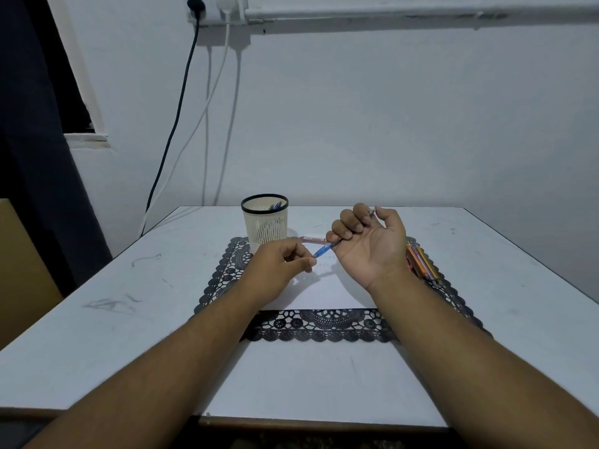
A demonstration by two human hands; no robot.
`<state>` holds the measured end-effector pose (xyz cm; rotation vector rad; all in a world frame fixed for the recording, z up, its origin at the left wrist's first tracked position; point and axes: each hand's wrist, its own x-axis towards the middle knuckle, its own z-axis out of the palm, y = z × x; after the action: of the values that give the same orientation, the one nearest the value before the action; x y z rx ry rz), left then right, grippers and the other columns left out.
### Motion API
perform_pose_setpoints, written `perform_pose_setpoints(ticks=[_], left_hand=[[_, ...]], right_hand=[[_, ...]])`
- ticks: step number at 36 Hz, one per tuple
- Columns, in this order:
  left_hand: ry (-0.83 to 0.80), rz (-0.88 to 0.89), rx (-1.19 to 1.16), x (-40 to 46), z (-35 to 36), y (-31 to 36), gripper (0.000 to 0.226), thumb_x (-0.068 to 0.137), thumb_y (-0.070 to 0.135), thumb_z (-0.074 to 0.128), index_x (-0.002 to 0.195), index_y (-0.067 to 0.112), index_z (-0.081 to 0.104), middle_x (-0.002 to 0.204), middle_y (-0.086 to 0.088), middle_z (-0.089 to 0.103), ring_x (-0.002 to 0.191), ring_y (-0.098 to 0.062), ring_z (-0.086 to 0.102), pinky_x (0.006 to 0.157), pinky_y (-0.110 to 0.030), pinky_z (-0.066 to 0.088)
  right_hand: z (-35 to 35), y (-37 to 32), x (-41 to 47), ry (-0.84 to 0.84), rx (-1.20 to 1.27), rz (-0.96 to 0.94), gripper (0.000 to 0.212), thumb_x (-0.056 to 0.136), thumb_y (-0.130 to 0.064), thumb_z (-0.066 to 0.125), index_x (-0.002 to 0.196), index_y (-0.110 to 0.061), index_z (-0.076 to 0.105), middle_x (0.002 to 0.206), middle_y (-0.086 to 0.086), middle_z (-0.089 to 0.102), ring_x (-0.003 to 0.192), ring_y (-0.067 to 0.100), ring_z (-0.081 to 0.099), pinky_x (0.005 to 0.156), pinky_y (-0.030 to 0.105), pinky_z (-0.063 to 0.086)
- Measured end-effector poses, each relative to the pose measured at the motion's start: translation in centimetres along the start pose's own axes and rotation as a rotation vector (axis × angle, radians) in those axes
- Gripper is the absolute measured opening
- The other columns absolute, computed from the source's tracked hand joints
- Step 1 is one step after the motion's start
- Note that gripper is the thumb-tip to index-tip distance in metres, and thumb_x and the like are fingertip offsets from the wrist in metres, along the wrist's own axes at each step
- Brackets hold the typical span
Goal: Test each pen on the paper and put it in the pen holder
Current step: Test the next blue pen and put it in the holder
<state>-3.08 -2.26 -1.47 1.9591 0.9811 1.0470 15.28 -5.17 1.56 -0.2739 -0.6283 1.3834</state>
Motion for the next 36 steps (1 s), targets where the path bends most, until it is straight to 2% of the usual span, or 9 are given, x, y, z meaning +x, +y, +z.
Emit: perform_pose_setpoints(ticks=[2,8,11,16,19,23,29,32,36], left_hand=[[-0.008,0.0,0.005,-0.01,-0.03,0.07,0.012,0.09,0.019,0.077,0.079,0.02,0.073,0.078,0.003,0.076,0.07,-0.009,0.058,0.067,-0.026,0.043],[-0.01,-0.003,-0.013,0.02,-0.08,-0.01,0.012,0.09,0.019,0.077,0.079,0.02,0.073,0.079,0.001,0.076,0.07,-0.011,0.058,0.07,-0.031,0.044],[-0.021,-0.015,-0.085,0.03,-0.03,0.03,0.01,0.09,0.014,0.077,0.08,0.015,0.074,0.076,0.0,0.075,0.068,-0.013,0.056,0.067,-0.03,0.043],[-0.047,-0.03,-0.16,0.1,-0.15,0.15,0.007,0.09,0.005,0.074,0.083,0.006,0.073,0.072,0.001,0.073,0.062,-0.006,0.056,0.061,-0.017,0.045],[-0.049,-0.026,-0.179,0.09,-0.03,0.27,0.005,0.09,0.003,0.073,0.086,0.001,0.072,0.071,0.0,0.072,0.061,-0.005,0.055,0.06,-0.016,0.045],[-0.062,-0.027,-0.19,0.09,-0.07,0.33,0.006,0.09,0.003,0.074,0.084,0.005,0.072,0.072,-0.001,0.072,0.062,-0.005,0.056,0.06,-0.016,0.045],[-0.045,-0.045,-0.182,-0.02,-0.11,0.28,0.01,0.089,0.004,0.075,0.081,0.01,0.072,0.072,-0.001,0.072,0.063,-0.008,0.055,0.062,-0.02,0.044],[-0.012,-0.055,-0.186,0.02,-0.32,0.18,0.01,0.088,0.007,0.077,0.08,0.011,0.073,0.073,-0.003,0.072,0.067,-0.017,0.053,0.065,-0.03,0.041],[0.053,-0.055,-0.158,0.09,-0.39,0.28,0.008,0.087,0.011,0.079,0.083,0.008,0.074,0.074,-0.003,0.073,0.067,-0.014,0.057,0.065,-0.027,0.044]], right_hand=[[0.01,-0.17,0.08,-0.012,-0.023,0.002,0.02,0.082,-0.029,0.041,0.067,-0.02,0.033,0.066,0.0,0.025,0.059,0.018,0.026,0.062,0.034,0.027],[0.15,-0.13,0.0,-0.037,-0.027,0.0,0.021,0.082,-0.03,0.042,0.067,-0.02,0.033,0.066,0.0,0.025,0.06,0.019,0.025,0.062,0.034,0.027],[0.31,-0.25,-0.14,-0.057,-0.034,-0.001,0.021,0.082,-0.03,0.043,0.067,-0.02,0.033,0.066,-0.001,0.025,0.061,0.019,0.025,0.063,0.034,0.027],[0.54,-0.39,-0.25,-0.084,-0.055,0.01,0.02,0.083,-0.028,0.041,0.068,-0.02,0.031,0.065,-0.001,0.024,0.062,0.018,0.023,0.063,0.034,0.027],[0.41,-0.5,-0.3,-0.097,-0.046,0.008,0.021,0.083,-0.03,0.042,0.068,-0.021,0.029,0.065,-0.002,0.023,0.061,0.018,0.022,0.062,0.034,0.027],[0.33,-0.45,-0.27,-0.118,-0.054,0.003,0.022,0.084,-0.03,0.039,0.07,-0.022,0.024,0.064,-0.002,0.021,0.06,0.018,0.021,0.06,0.033,0.027],[0.33,-0.17,-0.24,-0.082,-0.02,-0.002,0.023,0.089,-0.032,0.045,0.071,-0.017,0.045,0.065,0.0,0.035,0.06,0.018,0.034,0.064,0.034,0.036],[0.38,0.13,-0.04,-0.047,0.005,0.003,0.031,0.097,-0.033,0.044,0.073,-0.016,0.055,0.072,0.002,0.048,0.064,0.02,0.046,0.073,0.037,0.043],[0.32,0.43,0.15,0.007,0.048,0.032,0.032,0.095,-0.039,0.047,0.075,-0.016,0.055,0.073,0.003,0.049,0.065,0.022,0.046,0.081,0.04,0.046]])
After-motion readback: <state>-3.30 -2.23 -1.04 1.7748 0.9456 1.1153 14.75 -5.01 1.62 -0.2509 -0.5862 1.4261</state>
